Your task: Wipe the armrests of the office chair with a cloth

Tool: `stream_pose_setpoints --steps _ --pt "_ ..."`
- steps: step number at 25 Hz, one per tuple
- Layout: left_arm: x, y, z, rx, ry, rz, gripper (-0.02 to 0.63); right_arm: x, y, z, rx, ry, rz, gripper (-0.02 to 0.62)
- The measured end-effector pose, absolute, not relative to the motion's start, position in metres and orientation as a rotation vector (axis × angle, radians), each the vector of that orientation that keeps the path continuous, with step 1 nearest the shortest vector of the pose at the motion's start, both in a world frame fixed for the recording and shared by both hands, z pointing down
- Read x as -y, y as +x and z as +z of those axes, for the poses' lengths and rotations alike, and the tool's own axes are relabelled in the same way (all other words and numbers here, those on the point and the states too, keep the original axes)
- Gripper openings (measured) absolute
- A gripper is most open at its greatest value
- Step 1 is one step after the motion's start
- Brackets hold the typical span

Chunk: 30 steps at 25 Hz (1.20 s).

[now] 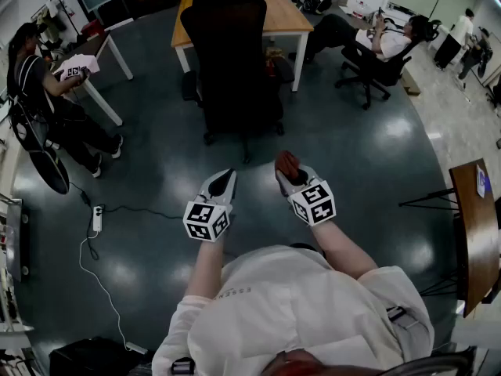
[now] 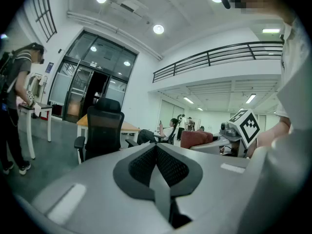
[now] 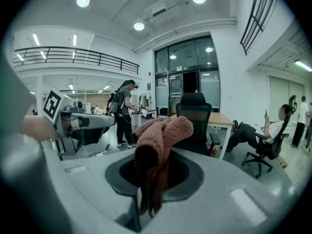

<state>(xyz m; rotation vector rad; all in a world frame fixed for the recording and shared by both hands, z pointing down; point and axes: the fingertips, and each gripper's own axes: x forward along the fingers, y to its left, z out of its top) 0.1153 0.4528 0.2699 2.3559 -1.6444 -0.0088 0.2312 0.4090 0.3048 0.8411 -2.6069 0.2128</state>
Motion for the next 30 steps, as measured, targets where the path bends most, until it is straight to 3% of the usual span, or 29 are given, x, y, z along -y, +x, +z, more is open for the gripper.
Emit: stream_pose_setpoints --steps 30 --pt "-0.431 0.064 0.283 1.723 2.238 -0.057 0.017 -0.361 0.229 0.297 2.633 0.967 0.296 0.057"
